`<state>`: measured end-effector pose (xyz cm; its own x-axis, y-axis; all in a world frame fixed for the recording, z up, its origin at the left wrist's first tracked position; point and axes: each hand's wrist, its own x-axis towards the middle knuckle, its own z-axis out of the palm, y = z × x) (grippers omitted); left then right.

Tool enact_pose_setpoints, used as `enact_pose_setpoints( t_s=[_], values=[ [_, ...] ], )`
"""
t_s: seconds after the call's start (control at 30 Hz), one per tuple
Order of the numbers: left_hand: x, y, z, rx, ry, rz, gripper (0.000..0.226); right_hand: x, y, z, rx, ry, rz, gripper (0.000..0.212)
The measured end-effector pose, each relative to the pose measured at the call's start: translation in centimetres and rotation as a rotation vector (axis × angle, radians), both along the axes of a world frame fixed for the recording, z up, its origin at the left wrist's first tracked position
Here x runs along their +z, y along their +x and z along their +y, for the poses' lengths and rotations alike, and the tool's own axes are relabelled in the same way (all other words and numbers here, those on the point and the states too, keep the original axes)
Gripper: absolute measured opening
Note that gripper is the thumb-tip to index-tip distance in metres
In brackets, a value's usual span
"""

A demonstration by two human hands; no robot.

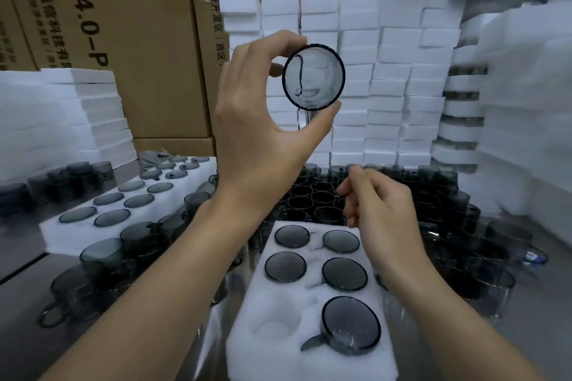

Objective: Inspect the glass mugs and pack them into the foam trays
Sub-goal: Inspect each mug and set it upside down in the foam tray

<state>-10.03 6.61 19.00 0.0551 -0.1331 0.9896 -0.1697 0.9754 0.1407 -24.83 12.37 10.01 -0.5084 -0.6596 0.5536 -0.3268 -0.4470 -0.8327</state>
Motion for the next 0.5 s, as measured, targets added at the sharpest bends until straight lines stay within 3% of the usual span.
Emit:
enact_pose_setpoints(
  t_s=[0.07, 0.13, 0.2, 0.27, 0.37, 0.5],
  values=[
    [-0.4, 0.3, 0.6, -0.067, 0.047, 0.017, 0.059, 0.0, 0.2, 0.2, -0.017, 0.005, 0.071, 0.042],
    [-1.1, 0.0, 0.8, -0.275, 0.200, 0.084, 0.065, 0.0, 0.3, 0.5, -0.058, -0.005, 0.154, 0.041],
    [-1.5, -0.3, 0.9, -0.670, 0.490, 0.209, 0.065, 0.0, 0.5, 0.7, -0.116, -0.062, 0.264, 0.035],
    [-2.0, -0.4, 0.5, -1.065, 0.867, 0.280, 0.049, -0.1, 0.8, 0.8, -0.187, -0.148, 0.402, 0.015],
    [-3.1, 0.5, -0.2, -1.523, 1.245, 0.269, 0.046, -0.1, 1.4, 0.9, -0.244, -0.272, 0.499, 0.030],
    [-4.0, 0.9, -1.1, -1.637, 1.330, 0.254, 0.050, 0.3, 2.1, 1.2, -0.273, -0.364, 0.515, 0.047]
  ],
)
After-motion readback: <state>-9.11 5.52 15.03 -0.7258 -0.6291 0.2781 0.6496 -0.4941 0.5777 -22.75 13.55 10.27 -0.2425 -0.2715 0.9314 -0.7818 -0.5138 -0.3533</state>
